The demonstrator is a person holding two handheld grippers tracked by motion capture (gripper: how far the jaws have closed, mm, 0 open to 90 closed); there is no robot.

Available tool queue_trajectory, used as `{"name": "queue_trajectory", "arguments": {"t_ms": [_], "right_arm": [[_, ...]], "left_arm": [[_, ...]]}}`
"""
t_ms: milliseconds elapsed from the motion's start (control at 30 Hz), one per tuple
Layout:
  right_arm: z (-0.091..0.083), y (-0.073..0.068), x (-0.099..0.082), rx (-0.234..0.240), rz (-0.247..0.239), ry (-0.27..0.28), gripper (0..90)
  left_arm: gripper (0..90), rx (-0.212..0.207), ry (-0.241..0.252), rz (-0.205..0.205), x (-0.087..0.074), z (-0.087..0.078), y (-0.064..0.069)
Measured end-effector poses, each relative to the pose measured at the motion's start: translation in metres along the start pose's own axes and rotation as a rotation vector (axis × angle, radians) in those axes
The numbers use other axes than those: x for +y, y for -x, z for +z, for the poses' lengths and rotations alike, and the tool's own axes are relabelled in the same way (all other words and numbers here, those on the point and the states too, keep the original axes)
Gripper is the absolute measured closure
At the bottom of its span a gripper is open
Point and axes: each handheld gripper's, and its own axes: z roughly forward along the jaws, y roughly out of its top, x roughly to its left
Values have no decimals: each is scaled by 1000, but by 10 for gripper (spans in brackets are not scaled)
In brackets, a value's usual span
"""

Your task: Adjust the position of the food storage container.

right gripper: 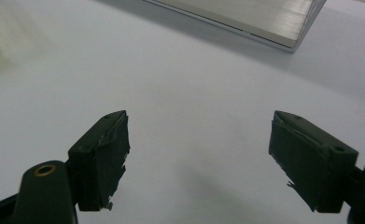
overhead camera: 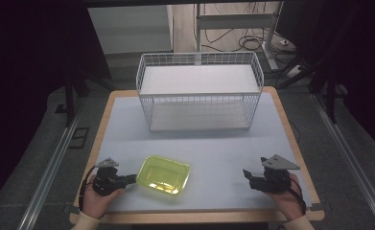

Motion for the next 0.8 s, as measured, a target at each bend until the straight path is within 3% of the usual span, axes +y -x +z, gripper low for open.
{"name": "queue_trajectory", "arguments": {"t_ms": [800], "right_arm": [[1, -2, 0, 3, -3, -3, 204]], "left_arm": [[898, -25, -16, 50, 9, 13, 24]]}}
